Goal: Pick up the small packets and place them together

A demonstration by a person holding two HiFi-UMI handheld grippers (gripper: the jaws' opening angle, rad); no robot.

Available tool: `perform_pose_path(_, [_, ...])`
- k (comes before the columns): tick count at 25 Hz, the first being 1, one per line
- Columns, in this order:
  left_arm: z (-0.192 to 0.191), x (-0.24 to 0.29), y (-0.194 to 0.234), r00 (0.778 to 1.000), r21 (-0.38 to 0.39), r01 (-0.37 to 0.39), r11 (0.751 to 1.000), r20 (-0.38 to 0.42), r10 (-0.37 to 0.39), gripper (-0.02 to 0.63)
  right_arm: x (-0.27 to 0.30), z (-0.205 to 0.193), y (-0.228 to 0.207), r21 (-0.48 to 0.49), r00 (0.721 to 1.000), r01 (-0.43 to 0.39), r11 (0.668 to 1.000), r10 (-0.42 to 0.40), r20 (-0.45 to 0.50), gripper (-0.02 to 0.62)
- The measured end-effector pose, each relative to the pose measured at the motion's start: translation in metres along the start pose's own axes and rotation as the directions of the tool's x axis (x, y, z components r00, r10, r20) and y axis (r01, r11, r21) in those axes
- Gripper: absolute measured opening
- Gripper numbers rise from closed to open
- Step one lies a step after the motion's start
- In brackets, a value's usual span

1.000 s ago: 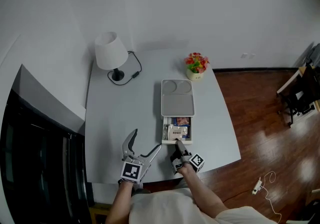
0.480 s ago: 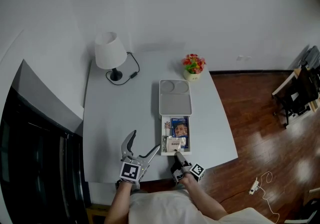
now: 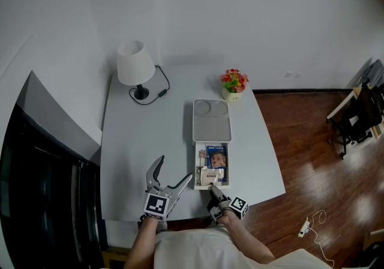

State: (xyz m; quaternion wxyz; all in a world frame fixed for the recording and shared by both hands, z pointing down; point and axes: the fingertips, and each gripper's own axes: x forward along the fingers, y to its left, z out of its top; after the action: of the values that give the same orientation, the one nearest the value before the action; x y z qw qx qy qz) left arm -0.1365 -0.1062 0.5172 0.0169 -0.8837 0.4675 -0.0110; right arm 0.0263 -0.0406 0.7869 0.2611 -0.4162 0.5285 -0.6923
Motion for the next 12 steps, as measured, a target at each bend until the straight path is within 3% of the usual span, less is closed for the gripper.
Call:
perform_pose_path(5, [0.001,0.005,0.005,1.000,0.005,0.003,1.000,-0.007,-0.003,0.442,-0.019,0.006,0.006,-0.162,0.997,0.059,0.985,-0.065,-0.031,0.213])
perform_pose_path(6, [0.001,0.006,0.006,1.000,0.006,0.001,1.000,-0.006,-0.001,0.442,-0.024,0.015,0.005,-0.197,0.997,0.072,0.978,-0.078,-0.018,0.243])
perform_pose_path(7, [0.000,0.006,0.008,1.000,0.006,-0.002,1.000,-0.005,0.002,0.442,-0.030,0.025,0.007,-0.224,0.996,0.086,0.971,-0.087,0.004,0.341])
perform_pose_path(10, [-0.002,0.007,0.013,1.000,-0.004,-0.006,1.000,0.000,0.006,0.442,-0.050,0.068,0.025,-0.296,0.993,0.099,0.950,-0.074,0.095,0.400])
perform_pose_path(12, [-0.002,0.008,0.016,1.000,-0.007,-0.008,1.000,0.007,0.008,0.442,-0.058,0.098,0.048,-0.391,0.989,0.097,0.915,-0.043,0.144,0.402])
